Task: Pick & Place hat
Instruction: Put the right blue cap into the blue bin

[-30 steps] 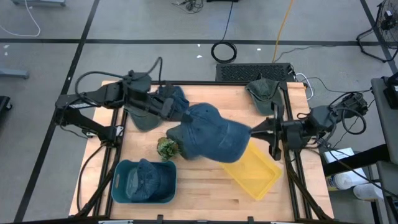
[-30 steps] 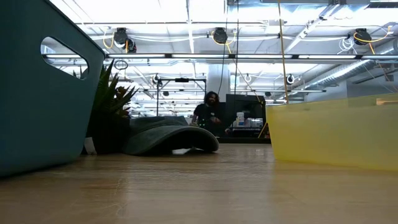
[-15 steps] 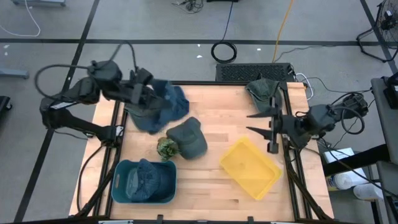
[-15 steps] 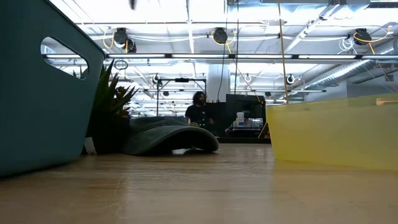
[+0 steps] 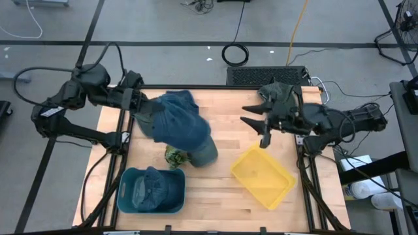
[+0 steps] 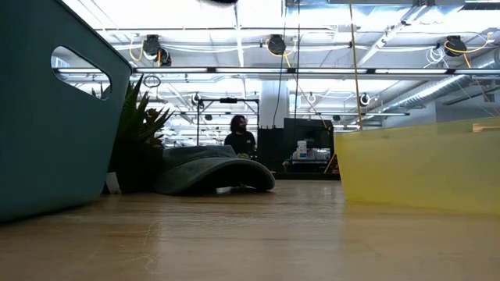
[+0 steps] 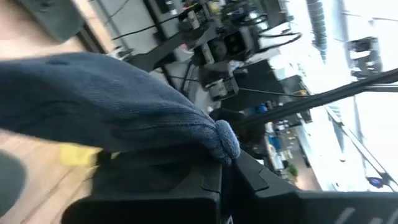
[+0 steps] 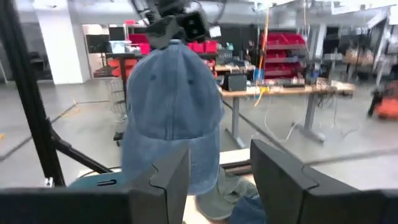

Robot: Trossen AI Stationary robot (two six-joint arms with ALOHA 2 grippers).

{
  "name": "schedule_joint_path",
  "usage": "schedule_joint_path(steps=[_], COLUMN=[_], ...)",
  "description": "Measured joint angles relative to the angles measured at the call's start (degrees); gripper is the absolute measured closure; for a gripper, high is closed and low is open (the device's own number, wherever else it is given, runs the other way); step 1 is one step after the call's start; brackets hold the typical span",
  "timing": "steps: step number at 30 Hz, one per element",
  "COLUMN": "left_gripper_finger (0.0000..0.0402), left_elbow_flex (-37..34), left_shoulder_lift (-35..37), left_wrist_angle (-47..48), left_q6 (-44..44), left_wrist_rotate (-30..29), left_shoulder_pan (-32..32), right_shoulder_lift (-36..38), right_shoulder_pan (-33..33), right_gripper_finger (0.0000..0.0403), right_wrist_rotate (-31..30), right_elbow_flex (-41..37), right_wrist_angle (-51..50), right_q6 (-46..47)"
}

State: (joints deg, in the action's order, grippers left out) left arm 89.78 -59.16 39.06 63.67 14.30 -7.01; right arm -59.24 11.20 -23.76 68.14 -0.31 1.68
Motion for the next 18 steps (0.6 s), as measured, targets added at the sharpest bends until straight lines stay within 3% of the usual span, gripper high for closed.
schedule_joint_path(steps=[8, 18], left_gripper_finger=[0.0398, 0.0398], left_elbow_flex=[0.02, 0.02], left_shoulder_lift=[-0.07, -0.07], left_wrist_angle=[5.52, 10.04], left_q6=[4.02, 14.20], left_wrist_rotate=[-4.51, -14.56], left_shoulder_pan=[2.68, 11.68], right_shoulder_lift=[-1.59, -1.99], right_shoulder_pan=[-5.93, -14.80], right_gripper_finger=[0.0247, 0.0247], right_wrist_rotate=[1.41, 1.35], right_elbow_flex=[6.83, 8.24], right_wrist_angle=[-11.78, -12.60], right_q6=[4.42, 1.67])
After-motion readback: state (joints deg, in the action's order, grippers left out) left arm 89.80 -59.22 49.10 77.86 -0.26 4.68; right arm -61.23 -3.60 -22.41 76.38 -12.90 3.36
